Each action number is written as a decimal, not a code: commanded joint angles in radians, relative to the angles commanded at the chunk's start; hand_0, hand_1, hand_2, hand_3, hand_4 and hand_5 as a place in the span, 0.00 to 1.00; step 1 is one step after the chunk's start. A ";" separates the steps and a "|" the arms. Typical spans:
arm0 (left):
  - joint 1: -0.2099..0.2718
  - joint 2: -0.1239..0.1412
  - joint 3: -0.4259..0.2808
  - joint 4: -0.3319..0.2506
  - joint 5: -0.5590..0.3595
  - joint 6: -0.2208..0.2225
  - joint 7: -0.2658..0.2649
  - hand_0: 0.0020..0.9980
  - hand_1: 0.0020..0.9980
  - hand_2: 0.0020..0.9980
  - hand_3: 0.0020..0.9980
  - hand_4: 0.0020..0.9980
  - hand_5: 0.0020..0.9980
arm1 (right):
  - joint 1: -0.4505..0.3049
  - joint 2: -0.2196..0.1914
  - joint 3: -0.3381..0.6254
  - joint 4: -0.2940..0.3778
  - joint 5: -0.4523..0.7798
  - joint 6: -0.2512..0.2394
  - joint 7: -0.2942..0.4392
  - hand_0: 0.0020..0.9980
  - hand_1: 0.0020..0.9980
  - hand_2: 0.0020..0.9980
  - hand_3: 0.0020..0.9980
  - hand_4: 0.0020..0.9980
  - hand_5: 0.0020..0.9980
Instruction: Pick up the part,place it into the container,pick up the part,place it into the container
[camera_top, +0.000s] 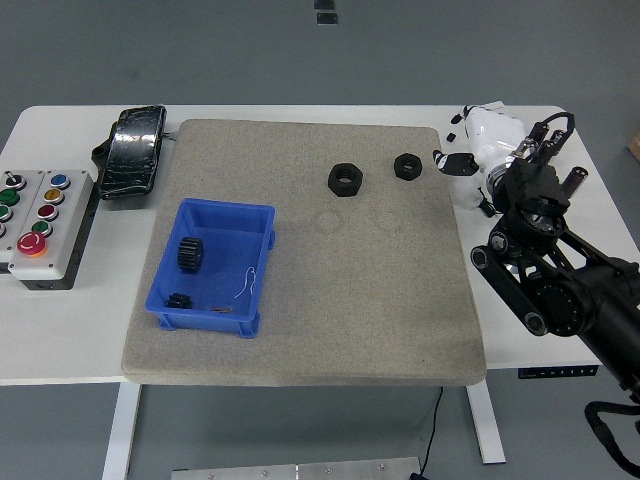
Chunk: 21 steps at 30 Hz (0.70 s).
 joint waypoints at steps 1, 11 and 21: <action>0.000 0.000 -0.001 0.000 0.001 0.000 0.001 0.63 0.63 0.61 0.64 0.59 0.34 | 0.017 0.006 -0.013 -0.023 0.000 -0.002 0.005 0.68 0.74 0.82 0.74 0.73 0.33; -0.001 0.001 0.003 0.000 0.001 -0.001 0.002 0.63 0.63 0.60 0.64 0.59 0.33 | 0.119 0.086 -0.119 -0.263 0.056 -0.078 0.099 0.67 0.73 0.81 0.74 0.71 0.35; -0.003 0.002 0.003 0.000 0.003 0.000 0.003 0.63 0.63 0.60 0.64 0.59 0.34 | 0.183 0.139 -0.231 -0.455 0.199 -0.106 0.195 0.65 0.74 0.80 0.75 0.73 0.37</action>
